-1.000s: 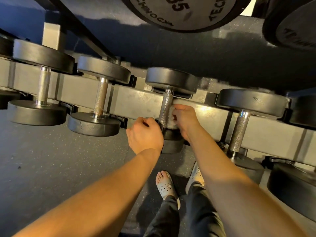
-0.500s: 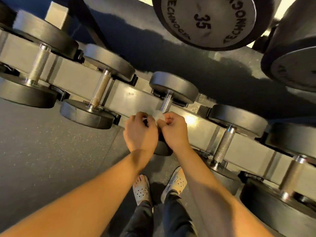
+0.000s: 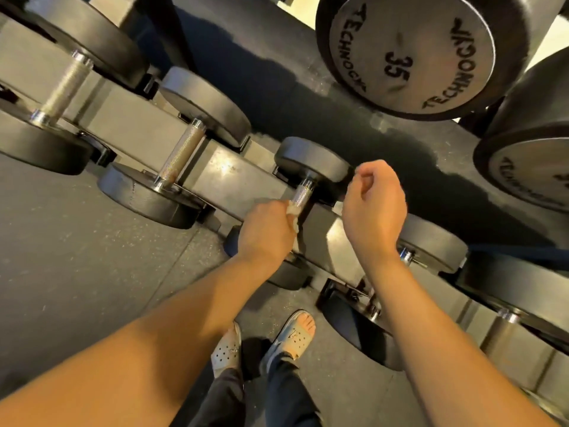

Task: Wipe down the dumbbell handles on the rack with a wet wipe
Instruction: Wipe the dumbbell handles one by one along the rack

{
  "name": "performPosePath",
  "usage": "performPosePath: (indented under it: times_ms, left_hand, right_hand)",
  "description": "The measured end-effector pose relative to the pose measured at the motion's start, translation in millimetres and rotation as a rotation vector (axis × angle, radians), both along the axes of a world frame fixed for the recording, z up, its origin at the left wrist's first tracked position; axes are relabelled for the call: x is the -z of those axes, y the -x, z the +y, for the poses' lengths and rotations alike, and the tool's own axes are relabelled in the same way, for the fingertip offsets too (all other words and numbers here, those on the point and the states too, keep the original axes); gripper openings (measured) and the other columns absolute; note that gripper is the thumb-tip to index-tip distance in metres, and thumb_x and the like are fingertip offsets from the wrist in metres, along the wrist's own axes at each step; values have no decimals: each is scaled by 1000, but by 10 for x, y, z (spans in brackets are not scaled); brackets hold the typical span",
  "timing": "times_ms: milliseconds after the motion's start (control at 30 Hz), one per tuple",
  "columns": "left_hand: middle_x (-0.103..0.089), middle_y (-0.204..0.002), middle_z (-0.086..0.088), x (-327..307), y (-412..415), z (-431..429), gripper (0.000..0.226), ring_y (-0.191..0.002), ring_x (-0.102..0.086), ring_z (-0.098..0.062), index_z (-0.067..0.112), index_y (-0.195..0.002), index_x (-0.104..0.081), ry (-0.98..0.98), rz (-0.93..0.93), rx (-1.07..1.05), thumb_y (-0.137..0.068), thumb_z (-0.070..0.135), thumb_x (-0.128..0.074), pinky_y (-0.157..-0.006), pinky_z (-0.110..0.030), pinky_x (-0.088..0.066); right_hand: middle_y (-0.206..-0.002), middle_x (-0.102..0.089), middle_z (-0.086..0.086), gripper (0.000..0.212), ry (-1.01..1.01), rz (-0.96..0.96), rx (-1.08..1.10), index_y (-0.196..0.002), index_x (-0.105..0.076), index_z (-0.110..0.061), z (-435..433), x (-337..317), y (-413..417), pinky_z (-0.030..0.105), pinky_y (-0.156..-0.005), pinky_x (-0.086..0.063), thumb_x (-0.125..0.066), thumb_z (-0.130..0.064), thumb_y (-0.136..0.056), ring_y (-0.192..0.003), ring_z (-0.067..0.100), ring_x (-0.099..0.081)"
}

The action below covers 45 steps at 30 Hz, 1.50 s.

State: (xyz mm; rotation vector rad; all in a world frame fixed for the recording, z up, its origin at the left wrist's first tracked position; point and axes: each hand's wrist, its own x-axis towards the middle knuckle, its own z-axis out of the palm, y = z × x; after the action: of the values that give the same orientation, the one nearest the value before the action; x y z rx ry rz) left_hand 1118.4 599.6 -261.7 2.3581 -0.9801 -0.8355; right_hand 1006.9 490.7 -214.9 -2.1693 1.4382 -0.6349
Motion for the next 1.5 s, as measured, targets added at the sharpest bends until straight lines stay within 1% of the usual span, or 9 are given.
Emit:
performPosePath:
  times_ms: [167,300,433,600,700,900,1100,1300,1500]
  left_hand:
    - [-69,-96,-6,128,-186,-228,20,-88,-62,-23,14,-106,-72,-92,330,-152,-101,18,-53,-75,-34,-48]
    - [-70,-88,-11,244,-301,-418,18,-80,-65,-22,9,-95,-71,-14,707,-398,-103,15,-55,-70,-32,-53]
    - [-76,-98,-22,265,-349,-547,22,-91,-74,-35,1,-110,-67,-28,984,-477,-105,17,-53,-94,-48,-58]
    - [-69,-105,-16,236,-425,-233,18,-96,-65,-30,4,-104,-67,-309,390,97,-100,7,-50,-79,-33,-50]
    - [-70,-103,-15,173,-456,-162,19,-96,-64,-31,2,-97,-69,-387,359,196,-100,10,-53,-82,-35,-52]
    - [-67,-99,-14,-10,-326,-436,27,-74,-65,-17,4,-117,-66,74,957,-787,-100,-8,-47,-55,-24,-50]
    - [-62,-106,-4,53,-329,-101,32,-98,-64,-26,16,-128,-57,-315,257,273,-97,23,-62,-87,-41,-56]
    - [-71,-95,-13,91,-428,-339,15,-90,-67,-27,12,-107,-72,-91,689,-265,-98,21,-64,-85,-35,-57]
    - [-68,-82,4,49,54,-635,13,-83,-69,-14,23,-86,-64,299,462,-722,-96,14,-65,-75,-32,-59]
  right_hand:
    - [-95,-57,-5,17,16,8,-114,-100,-63,-19,-389,240,-537,29,-82,-49,-49,-29,-104,-88,8,-55]
    - [-80,-57,-10,25,46,60,-53,-90,-59,-25,-363,452,-651,21,-67,-43,-42,-34,-105,-75,5,-56]
    - [-69,-49,-9,31,36,54,-71,-79,-53,-23,-393,460,-588,21,-59,-38,-39,-34,-104,-65,9,-51]
    - [-66,-45,-8,35,28,115,-72,-76,-50,-23,-389,443,-604,26,-58,-40,-34,-38,-104,-63,11,-49]
    - [-67,-45,-9,37,23,131,-80,-77,-51,-23,-395,451,-607,27,-59,-41,-32,-38,-104,-64,12,-50]
    - [-67,-45,-7,38,23,117,-73,-75,-50,-21,-402,464,-588,31,-58,-43,-31,-38,-103,-63,14,-49]
    - [-68,-44,-8,39,25,140,-81,-77,-52,-22,-404,461,-583,29,-59,-41,-28,-41,-102,-65,12,-49]
    - [-69,-46,-6,41,47,130,-86,-76,-52,-20,-407,486,-587,34,-58,-44,-27,-40,-102,-65,14,-49]
    - [-67,-45,-7,39,46,107,-69,-74,-52,-21,-412,504,-589,34,-58,-43,-31,-37,-103,-64,14,-48]
